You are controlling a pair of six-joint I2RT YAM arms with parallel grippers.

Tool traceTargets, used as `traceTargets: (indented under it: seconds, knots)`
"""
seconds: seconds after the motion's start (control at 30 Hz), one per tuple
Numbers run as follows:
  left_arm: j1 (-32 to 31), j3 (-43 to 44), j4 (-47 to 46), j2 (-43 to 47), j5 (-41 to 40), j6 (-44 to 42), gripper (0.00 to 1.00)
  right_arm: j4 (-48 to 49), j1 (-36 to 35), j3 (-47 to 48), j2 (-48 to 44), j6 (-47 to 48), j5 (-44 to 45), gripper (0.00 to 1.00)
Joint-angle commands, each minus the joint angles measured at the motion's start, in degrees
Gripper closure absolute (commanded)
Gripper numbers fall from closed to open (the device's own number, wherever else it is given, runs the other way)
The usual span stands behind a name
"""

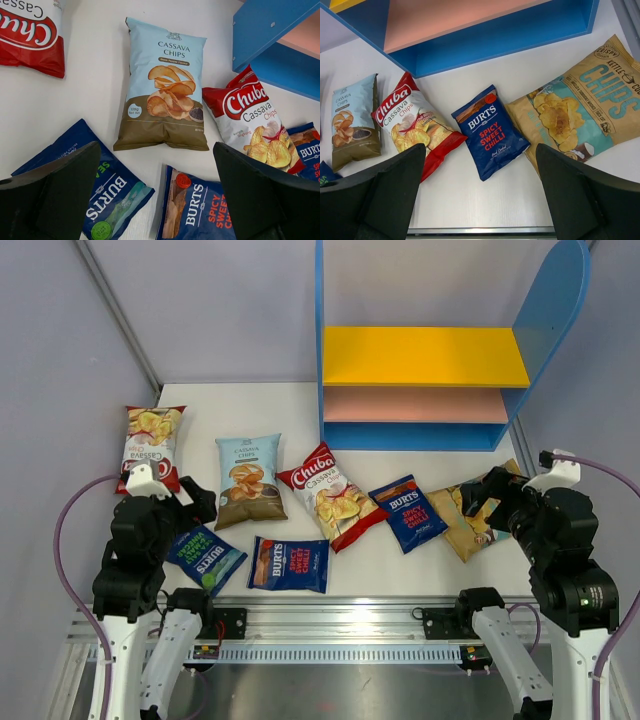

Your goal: Place and organize the chips bags onto the shelf

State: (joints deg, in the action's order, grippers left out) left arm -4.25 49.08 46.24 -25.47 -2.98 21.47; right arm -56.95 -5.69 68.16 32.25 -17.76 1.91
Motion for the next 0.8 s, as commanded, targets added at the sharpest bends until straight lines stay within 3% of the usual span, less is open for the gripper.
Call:
traceTargets:
  seconds: [0.0, 0.23, 0.4, 0.53, 0.63, 0.73, 0.77]
  knots:
    - [-0.2, -0.5, -3.0, 0.6, 0.3, 0.4, 0.01, 1.7, -0.5, -0.4, -0.7, 0.6, -0.5, 0.0]
    - [-0.1, 1.1, -1.0, -2.3, -0.6, 2.3, 0.01, 8.3, -0.5, -5.1, -3.7, -0.9, -18.1, 0.0]
    - [-0.2, 0.8, 2.5, -9.1, -3.8, 13.3, 0.01, 7.5, -0.5, -5.2, -3.0, -3.3, -16.4, 0.0]
    - [-0.2, -2.1, 1.1, -16.8, 4.1, 16.2, 0.01, 6.9, -0.5, -6.0, -3.2, -3.8, -15.5, 0.01]
    - [-1.4, -3.9, -0.6, -20.0, 5.4, 18.2, 0.01, 6.6, -0.5, -6.9, -3.9, -4.5, -15.1, 0.01]
    - [-7.2, -4.1, -2.7, -20.3, 0.0, 18.3, 0.01, 6.5, -0.5, -7.4, -4.5, -4.7, -15.2, 0.01]
    - [-12.2, -3.9, -3.0, -20.8, -1.7, 16.8, 0.01, 6.6, -0.5, -7.8, -4.5, -4.7, -15.3, 0.0]
